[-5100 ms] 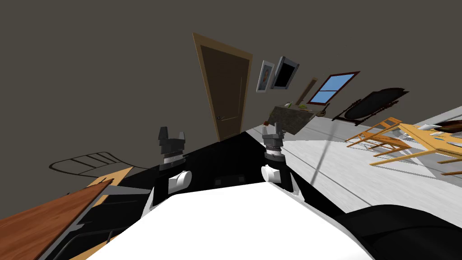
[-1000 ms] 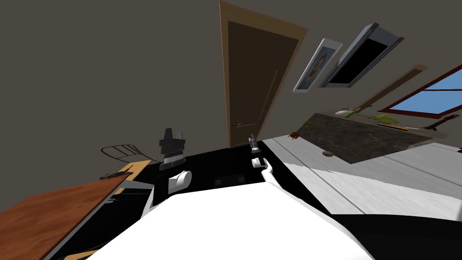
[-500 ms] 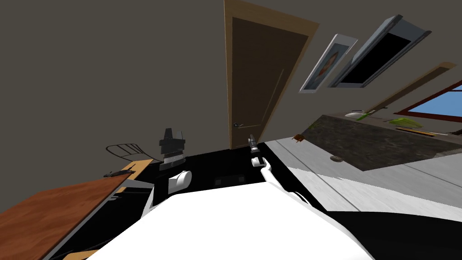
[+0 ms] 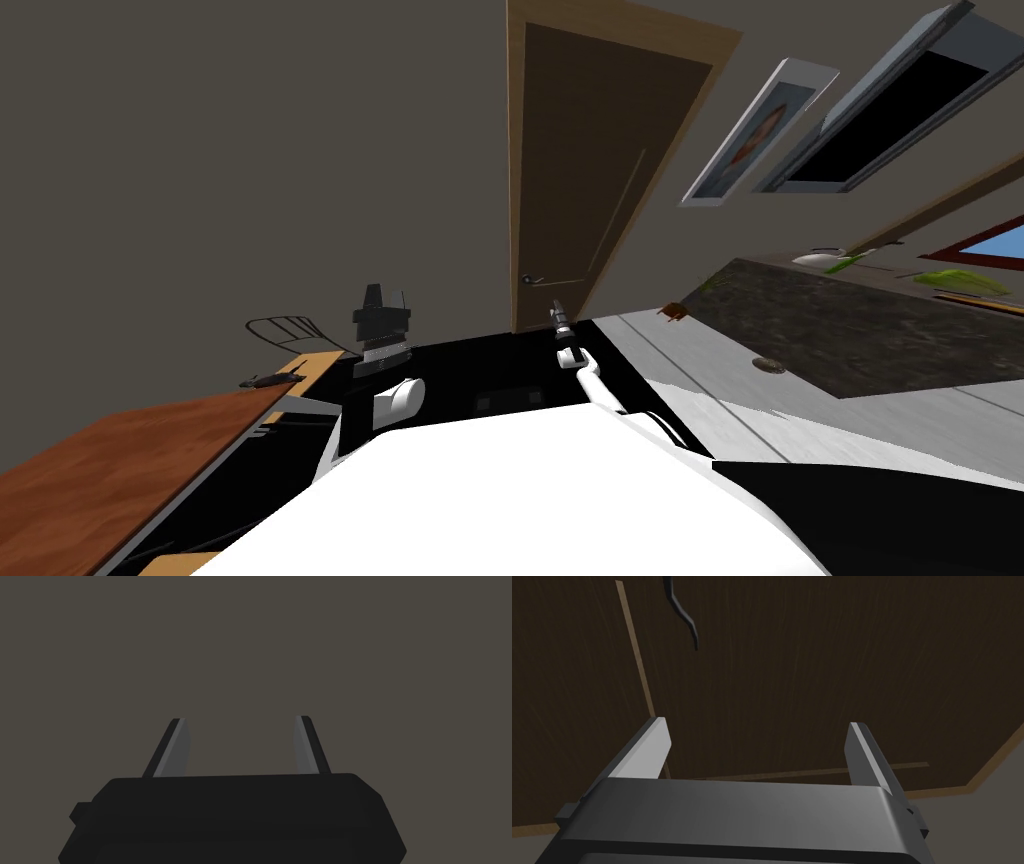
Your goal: Pull the door open
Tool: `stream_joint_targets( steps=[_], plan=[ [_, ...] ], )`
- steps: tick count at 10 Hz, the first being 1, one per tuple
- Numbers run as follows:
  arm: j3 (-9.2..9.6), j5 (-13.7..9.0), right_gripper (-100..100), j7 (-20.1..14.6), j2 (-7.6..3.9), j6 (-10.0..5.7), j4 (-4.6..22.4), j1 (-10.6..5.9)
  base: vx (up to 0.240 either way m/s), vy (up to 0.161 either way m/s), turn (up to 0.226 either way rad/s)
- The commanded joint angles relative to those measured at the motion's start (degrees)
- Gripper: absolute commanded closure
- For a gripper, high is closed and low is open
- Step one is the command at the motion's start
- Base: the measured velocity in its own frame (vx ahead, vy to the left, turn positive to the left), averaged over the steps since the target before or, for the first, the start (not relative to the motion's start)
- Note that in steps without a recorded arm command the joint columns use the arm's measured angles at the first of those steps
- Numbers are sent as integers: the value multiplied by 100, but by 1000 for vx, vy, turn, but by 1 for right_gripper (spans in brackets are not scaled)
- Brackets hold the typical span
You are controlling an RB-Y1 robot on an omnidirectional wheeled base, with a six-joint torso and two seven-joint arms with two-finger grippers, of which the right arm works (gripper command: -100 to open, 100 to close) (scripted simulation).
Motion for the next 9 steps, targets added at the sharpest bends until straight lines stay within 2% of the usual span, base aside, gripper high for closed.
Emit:
stream_joint_targets(
  steps=[1,9],
  plan=[
    [-5,-4,-100,4,-24,-23,261,-116,102,-12,82],
    [-39,-31,-100,4,-143,-211,1594,-748,99,-11,66]
  ],
)
